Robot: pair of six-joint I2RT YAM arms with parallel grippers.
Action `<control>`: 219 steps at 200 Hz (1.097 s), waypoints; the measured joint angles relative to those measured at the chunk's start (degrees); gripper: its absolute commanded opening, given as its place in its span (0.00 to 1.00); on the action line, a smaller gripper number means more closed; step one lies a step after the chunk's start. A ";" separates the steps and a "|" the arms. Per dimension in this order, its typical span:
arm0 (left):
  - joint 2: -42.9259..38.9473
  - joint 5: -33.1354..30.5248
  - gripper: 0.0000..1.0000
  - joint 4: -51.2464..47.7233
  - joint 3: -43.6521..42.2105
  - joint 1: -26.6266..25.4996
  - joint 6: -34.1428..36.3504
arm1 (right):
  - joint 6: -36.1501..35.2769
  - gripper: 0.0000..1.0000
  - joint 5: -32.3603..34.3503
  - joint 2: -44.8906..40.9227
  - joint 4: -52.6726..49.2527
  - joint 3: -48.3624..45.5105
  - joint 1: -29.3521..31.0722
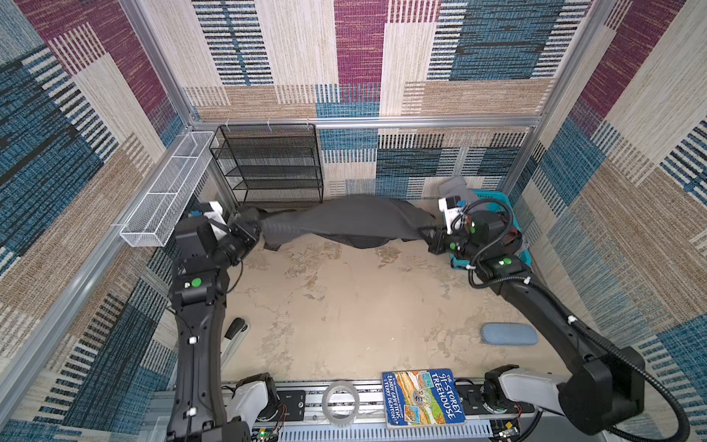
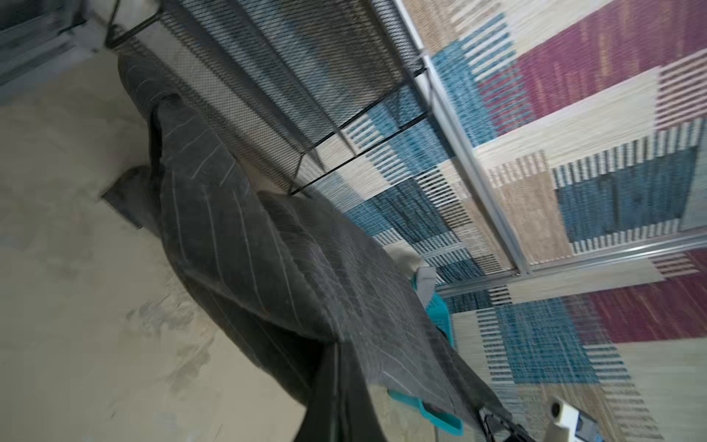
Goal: Fold and stack the long sleeve shirts
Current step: 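Lower the stretched shirt flat onto the table with both grippers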
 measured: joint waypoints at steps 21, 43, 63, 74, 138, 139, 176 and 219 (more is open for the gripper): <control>-6.56 -2.80 0.00 -4.37 -5.27 0.02 1.44 | 2.34 0.00 -1.36 -6.99 -2.64 -7.91 0.04; -9.97 -4.57 0.00 -7.08 -7.63 0.02 2.03 | 3.96 0.01 -1.77 -12.57 -5.66 -10.62 0.07; -9.86 -5.11 0.00 -7.69 -8.74 0.00 2.05 | 5.46 0.01 -1.70 -14.14 -6.93 -11.02 0.07; -8.57 -5.09 0.00 -7.69 -9.05 0.00 2.08 | 6.29 0.01 -1.38 -13.07 -7.02 -10.80 0.07; 5.95 -5.22 0.00 -6.75 -6.54 -0.07 4.96 | 7.69 0.01 2.51 6.19 -7.19 -2.21 0.07; 6.12 -5.22 0.00 -6.78 -6.49 -0.09 5.01 | 7.69 0.01 2.60 6.38 -7.19 -2.05 0.07; 15.82 -6.47 0.00 -6.64 -3.34 -1.14 6.58 | 6.38 0.01 4.92 15.58 -8.55 4.07 0.02; 19.63 -6.86 0.00 -6.78 0.57 -1.70 6.78 | 4.57 0.00 5.51 16.68 -9.97 7.06 -0.02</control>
